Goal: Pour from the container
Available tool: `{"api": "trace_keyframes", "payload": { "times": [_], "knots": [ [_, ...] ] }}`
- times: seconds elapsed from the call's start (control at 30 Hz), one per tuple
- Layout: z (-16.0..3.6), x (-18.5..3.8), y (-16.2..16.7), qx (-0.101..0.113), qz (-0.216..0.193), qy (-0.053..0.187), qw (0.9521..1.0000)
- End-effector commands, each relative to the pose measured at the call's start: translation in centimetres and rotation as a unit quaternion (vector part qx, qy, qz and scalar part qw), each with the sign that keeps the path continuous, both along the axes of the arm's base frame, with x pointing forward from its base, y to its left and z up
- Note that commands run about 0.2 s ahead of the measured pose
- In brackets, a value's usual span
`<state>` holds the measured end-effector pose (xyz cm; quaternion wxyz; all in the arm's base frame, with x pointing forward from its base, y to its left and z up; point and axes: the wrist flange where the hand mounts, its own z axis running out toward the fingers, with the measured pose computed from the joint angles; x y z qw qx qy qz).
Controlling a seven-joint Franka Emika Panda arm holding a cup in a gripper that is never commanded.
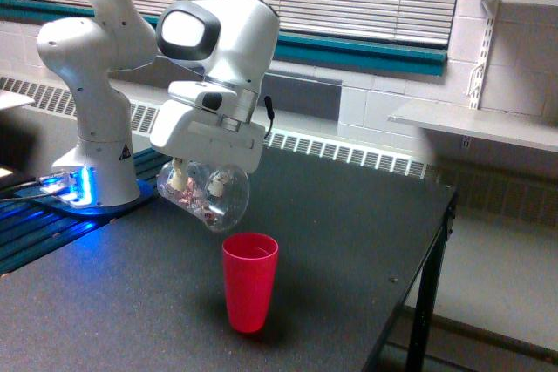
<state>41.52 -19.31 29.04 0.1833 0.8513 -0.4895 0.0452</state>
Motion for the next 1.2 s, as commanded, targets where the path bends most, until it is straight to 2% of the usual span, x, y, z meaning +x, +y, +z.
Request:
{"api": "trace_keyframes", "payload": {
  "times": [0.03, 0.27, 0.6, 1.2],
  "knots": [
    [0.4, 0.8, 0.0, -0.004, 0.018, 0.008, 0.9998],
    [0.6, 0.9, -0.6, -0.010, 0.019, 0.014, 0.9997],
    [0.2, 0.0, -0.2, -0.005, 0.032, 0.038, 0.9987],
    [0.5, 1.0, -0.4, -0.003, 0.036, 0.042, 0.9985]
  ]
}}
